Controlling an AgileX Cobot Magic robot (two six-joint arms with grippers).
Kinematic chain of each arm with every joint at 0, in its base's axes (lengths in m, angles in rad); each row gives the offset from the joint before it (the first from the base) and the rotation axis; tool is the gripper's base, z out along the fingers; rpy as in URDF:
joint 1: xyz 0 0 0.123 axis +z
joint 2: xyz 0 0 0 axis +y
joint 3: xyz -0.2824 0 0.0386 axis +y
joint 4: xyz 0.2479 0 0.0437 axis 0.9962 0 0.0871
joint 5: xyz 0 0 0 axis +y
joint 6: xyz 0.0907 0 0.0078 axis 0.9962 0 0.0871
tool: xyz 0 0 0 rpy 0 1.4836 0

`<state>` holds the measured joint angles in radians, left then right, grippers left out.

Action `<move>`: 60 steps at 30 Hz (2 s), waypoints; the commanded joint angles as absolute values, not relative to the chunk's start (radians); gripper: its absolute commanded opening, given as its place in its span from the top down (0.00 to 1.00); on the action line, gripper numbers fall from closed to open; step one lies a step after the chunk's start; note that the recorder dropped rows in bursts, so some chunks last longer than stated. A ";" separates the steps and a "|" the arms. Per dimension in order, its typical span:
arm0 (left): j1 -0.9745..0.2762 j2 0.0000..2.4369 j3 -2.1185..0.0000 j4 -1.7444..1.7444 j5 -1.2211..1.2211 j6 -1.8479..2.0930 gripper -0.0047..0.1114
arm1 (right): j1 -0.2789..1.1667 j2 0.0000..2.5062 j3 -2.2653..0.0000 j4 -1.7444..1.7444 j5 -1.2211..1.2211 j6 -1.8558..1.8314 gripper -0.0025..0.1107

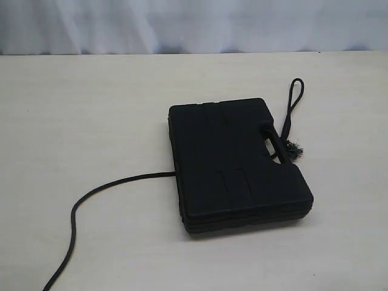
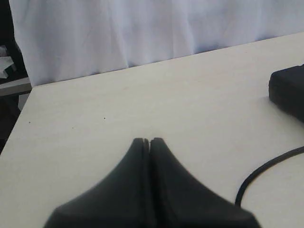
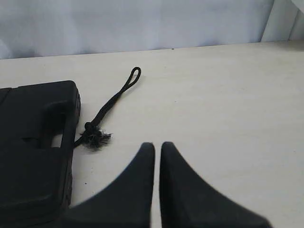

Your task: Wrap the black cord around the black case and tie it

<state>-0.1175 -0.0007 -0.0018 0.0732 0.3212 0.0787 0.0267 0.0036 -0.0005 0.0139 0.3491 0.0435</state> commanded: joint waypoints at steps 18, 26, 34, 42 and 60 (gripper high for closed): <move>-0.115 0.000 0.000 0.069 0.310 0.081 0.96 | 0.026 0.000 0.000 0.010 0.229 0.041 0.94; -0.115 0.000 0.000 0.069 0.249 0.081 0.96 | 0.026 0.000 0.000 0.014 0.157 0.041 0.94; -0.115 0.000 0.000 -0.390 -0.022 0.070 0.96 | 0.026 0.000 0.000 0.154 0.020 0.041 0.94; -0.115 0.000 0.000 -0.718 -0.332 0.058 0.96 | 0.026 0.000 0.000 0.281 0.095 0.041 0.94; -0.115 0.000 0.000 -0.711 -0.340 0.047 0.96 | 0.026 0.000 0.000 0.537 -0.266 0.200 0.94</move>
